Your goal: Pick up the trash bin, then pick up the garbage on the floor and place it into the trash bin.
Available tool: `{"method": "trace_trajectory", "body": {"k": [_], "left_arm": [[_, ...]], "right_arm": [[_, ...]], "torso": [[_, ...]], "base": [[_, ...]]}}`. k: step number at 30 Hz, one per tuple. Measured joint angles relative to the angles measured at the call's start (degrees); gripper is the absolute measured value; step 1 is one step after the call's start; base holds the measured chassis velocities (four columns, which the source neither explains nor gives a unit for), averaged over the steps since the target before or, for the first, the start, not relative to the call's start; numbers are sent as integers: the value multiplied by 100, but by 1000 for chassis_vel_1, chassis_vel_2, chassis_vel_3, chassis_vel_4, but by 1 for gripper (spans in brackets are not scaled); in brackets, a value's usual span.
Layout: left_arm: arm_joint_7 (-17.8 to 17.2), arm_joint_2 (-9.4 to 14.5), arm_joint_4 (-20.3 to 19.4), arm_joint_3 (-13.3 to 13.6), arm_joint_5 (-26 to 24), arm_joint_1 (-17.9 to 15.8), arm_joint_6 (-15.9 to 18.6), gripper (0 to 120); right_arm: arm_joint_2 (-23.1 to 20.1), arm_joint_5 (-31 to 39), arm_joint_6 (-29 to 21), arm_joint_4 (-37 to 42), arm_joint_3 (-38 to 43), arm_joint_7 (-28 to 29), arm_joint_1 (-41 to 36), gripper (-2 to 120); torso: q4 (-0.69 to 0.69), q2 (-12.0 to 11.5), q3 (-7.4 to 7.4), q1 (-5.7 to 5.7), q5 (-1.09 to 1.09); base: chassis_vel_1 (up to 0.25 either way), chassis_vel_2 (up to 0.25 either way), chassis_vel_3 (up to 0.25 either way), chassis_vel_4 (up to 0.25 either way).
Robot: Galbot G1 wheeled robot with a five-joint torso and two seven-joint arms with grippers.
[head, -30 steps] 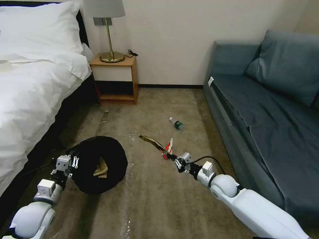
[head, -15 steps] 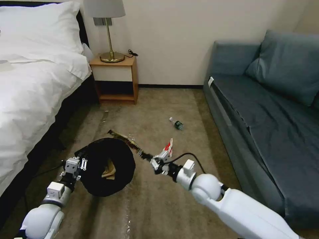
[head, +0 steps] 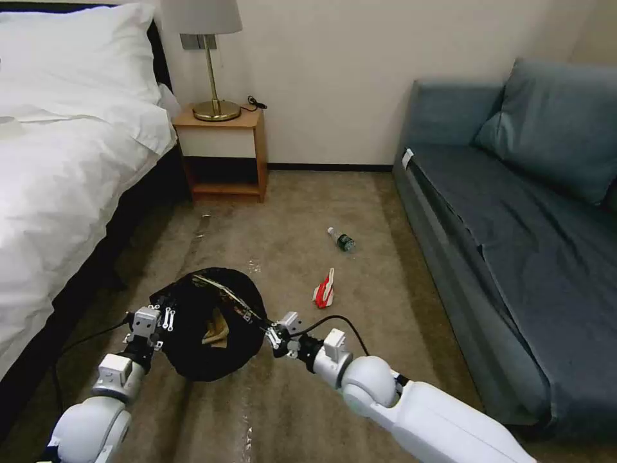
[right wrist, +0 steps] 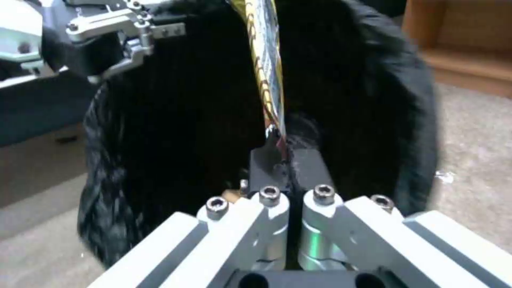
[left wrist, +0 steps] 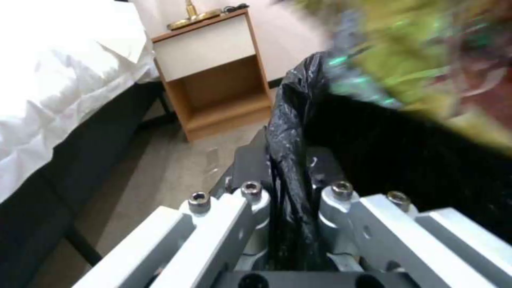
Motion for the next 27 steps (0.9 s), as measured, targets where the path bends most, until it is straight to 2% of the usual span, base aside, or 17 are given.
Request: {"method": "trace_trajectory", "body": {"k": [3, 5, 7, 9, 11, 12, 15, 17, 21, 23, 27], "left_arm": [[0, -14, -1, 9, 5, 1, -5, 7], [0, -16, -14, 1, 6, 6, -7, 7], [0, -14, -22, -18, 5, 12, -8, 7], [1, 9, -37, -112, -8, 58, -37, 7], [1, 9, -38, -123, -8, 64, -44, 7], [4, 8, -38, -148, -9, 89, -66, 7], [9, 4, -37, -157, -7, 105, -84, 7], [23, 0, -33, -164, -2, 119, -106, 7], [26, 1, -37, -180, -3, 121, -112, 7], [27, 16, -56, -231, -15, 145, -122, 7], [27, 23, -78, -268, -128, 178, -129, 7]], "right_arm": [[197, -61, -11, -109, -85, 137, 17, 5], [406, -133, -28, -253, -156, 282, 6, 16], [439, -153, -28, -276, -168, 301, -7, 20], [425, -201, -28, -292, -183, 311, -63, 34], [414, -205, -28, -291, -183, 311, -71, 35], [363, -217, -28, -276, -180, 311, -112, 42], [328, -229, -28, -265, -171, 311, -141, 47], [209, -292, -18, -218, -111, 327, -221, 61], [72, -360, 4, -186, -30, 423, -266, 70], [-142, -426, 57, -177, 120, 655, -291, 83], [-321, -432, 72, -158, 293, 830, -300, 93]], "torso": [[1, 0, 0, 0, 0], [2, 0, 0, 0, 1], [2, 0, 0, 0, 1], [0, 0, 0, 0, 1], [0, 0, 0, 0, 1], [0, 0, 0, 0, 1], [0, 0, 0, 0, 1], [0, 0, 0, 0, 1], [0, 0, 0, 0, 2], [0, 0, 0, 0, 2], [0, 0, 0, 0, 3]], "base": [[0, 0, 0, 0], [0, 0, 0, 0], [0, 0, 0, 0], [0, 0, 0, 0], [0, 0, 0, 0], [0, 0, 0, 0], [0, 0, 0, 0], [0, 0, 0, 0], [0, 0, 0, 0], [0, 0, 0, 0], [0, 0, 0, 0]]}}
